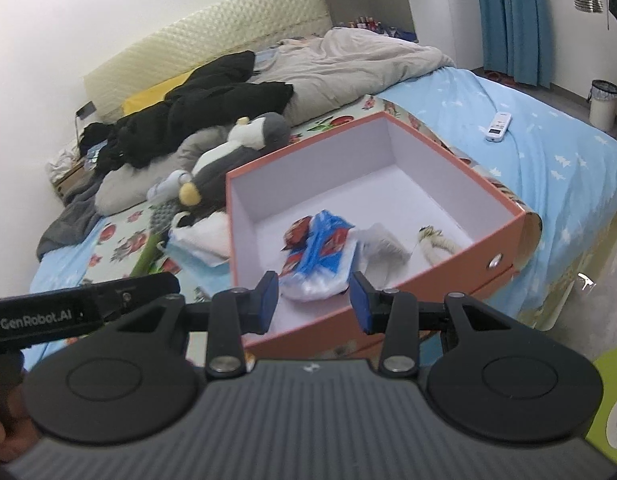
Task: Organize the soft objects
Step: 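Withdraw both grippers from the box toward the mask and cloth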
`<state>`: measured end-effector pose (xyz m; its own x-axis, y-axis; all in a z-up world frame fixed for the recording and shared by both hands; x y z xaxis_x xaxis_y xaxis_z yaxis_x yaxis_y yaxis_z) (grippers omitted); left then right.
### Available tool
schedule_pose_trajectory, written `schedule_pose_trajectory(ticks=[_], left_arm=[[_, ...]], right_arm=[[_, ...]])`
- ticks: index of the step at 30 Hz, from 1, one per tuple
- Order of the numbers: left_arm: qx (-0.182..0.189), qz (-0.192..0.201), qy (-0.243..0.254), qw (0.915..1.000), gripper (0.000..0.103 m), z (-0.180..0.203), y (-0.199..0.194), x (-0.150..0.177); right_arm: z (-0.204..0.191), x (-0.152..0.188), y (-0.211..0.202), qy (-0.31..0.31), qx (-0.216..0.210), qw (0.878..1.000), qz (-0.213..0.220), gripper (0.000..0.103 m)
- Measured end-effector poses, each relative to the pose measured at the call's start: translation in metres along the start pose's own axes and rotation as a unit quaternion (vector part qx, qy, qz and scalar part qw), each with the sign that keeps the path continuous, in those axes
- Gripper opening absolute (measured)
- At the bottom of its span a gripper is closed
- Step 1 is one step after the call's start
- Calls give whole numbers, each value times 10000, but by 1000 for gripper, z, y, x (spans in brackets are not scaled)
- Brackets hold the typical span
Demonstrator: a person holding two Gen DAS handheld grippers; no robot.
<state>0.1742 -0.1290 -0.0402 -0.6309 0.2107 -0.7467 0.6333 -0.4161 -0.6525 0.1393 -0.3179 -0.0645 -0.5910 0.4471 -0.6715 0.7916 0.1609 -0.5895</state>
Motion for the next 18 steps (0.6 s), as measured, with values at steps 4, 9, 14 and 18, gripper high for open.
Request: schedule_pose_trajectory(ticks=[4,9,14,18], left_arm=[[-21,143,-18,9999,53,-1,-33,14],[-87,258,-48,9996,53,-2,-67,33],[-181,326,-106,9992,53,1,-94,50],[-287,388,-242,9985,53,0,-112,62]], right_arm=[[-13,15,-21,-140,-64,9999,26,43],[-27,31,-46,-290,-129,9995,52,43],[-39,47,-63,-442,-238,9987,-11,43],[-46,55,-68,-510,-301,9982,-63,43]])
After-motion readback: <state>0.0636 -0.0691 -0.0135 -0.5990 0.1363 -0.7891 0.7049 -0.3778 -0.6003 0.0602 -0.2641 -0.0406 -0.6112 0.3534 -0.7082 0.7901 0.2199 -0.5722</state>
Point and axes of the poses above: each gripper's, at about its wrist camera, not at the fingertips, and y roughly the way its jaws point, z to its right, x to its underside, the point moved 2 cm from there along y, roughly the way its jaws point, and after that the axes turned 13 degrees about y, right-handed, at the moved point
